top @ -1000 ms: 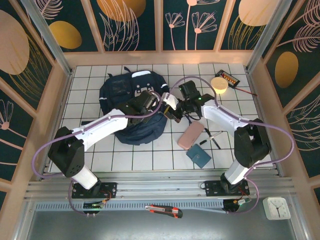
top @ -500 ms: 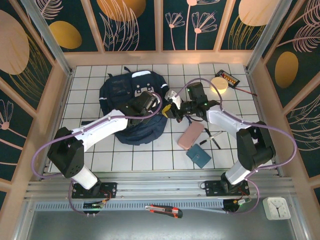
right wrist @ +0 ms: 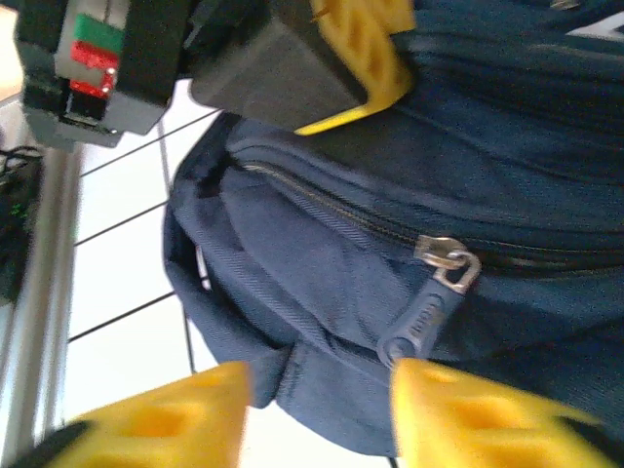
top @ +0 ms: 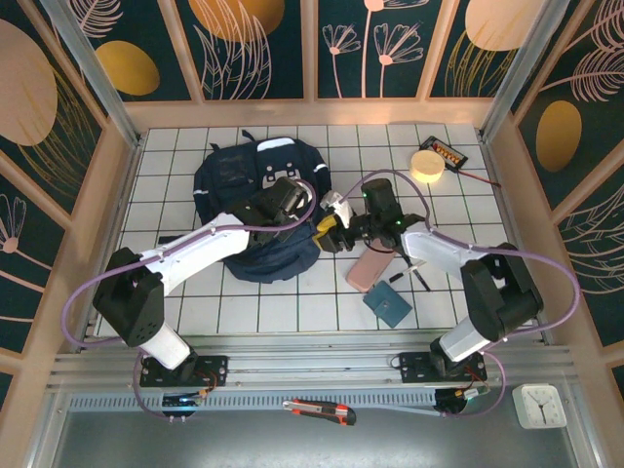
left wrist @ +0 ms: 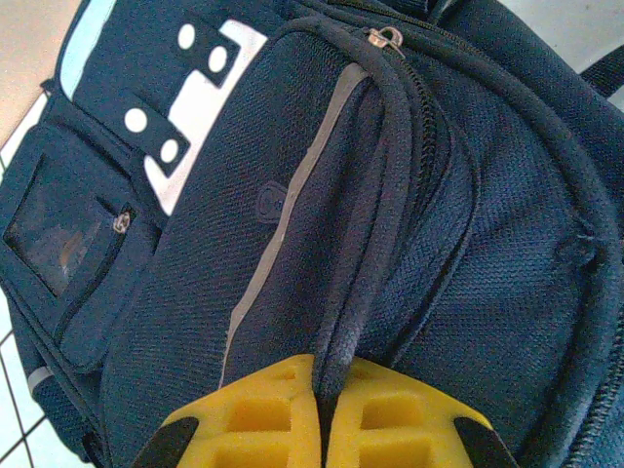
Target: Pack the student bag
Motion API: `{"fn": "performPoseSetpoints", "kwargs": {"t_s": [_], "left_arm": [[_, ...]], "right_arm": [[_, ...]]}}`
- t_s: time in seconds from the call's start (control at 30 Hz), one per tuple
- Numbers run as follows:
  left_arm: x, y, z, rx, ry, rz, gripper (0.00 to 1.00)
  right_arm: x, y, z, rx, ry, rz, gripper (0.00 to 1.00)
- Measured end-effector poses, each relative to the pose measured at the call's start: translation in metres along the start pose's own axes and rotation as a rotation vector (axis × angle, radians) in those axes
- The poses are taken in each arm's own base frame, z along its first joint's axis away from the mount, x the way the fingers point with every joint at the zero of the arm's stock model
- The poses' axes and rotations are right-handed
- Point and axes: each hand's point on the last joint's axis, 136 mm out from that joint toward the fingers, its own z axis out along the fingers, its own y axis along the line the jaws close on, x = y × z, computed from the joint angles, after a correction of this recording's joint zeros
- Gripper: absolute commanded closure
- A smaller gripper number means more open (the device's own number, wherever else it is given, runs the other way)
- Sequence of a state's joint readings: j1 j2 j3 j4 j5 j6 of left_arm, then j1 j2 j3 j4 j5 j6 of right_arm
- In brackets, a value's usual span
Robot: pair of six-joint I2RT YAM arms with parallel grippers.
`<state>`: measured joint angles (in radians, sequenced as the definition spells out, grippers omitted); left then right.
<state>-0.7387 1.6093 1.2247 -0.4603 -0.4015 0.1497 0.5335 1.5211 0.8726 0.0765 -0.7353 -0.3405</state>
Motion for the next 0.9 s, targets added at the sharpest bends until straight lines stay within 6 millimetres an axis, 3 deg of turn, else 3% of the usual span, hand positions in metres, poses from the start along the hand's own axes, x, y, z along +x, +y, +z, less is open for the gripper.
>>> {"fn": "performPoseSetpoints", "kwargs": {"t_s": [0.2, 0.6, 0.7, 0.9], "left_arm": [[0.0, 0.0, 0.0, 0.0, 0.0, 0.0, 1.0], [0.0, -0.001, 0.0, 0.008, -0.001, -0.001, 1.0], [0.0, -0.001, 0.0, 0.007, -0.001, -0.005, 1.0], [0.0, 0.0, 0.0, 0.007, -0.001, -0.011, 1.0]], "right_arm": [[-0.013, -0.012, -0.005, 0.091, -0.033, -0.042, 0.41], [0.002, -0.022, 0.028, 0.11, 0.029, -0.03, 0.42], [-0.001, -0.027, 0.03, 0.125, 0.028, -0.031, 0.5], [-0.003, -0.031, 0.03, 0.145, 0.028, -0.021, 0.76]]}}
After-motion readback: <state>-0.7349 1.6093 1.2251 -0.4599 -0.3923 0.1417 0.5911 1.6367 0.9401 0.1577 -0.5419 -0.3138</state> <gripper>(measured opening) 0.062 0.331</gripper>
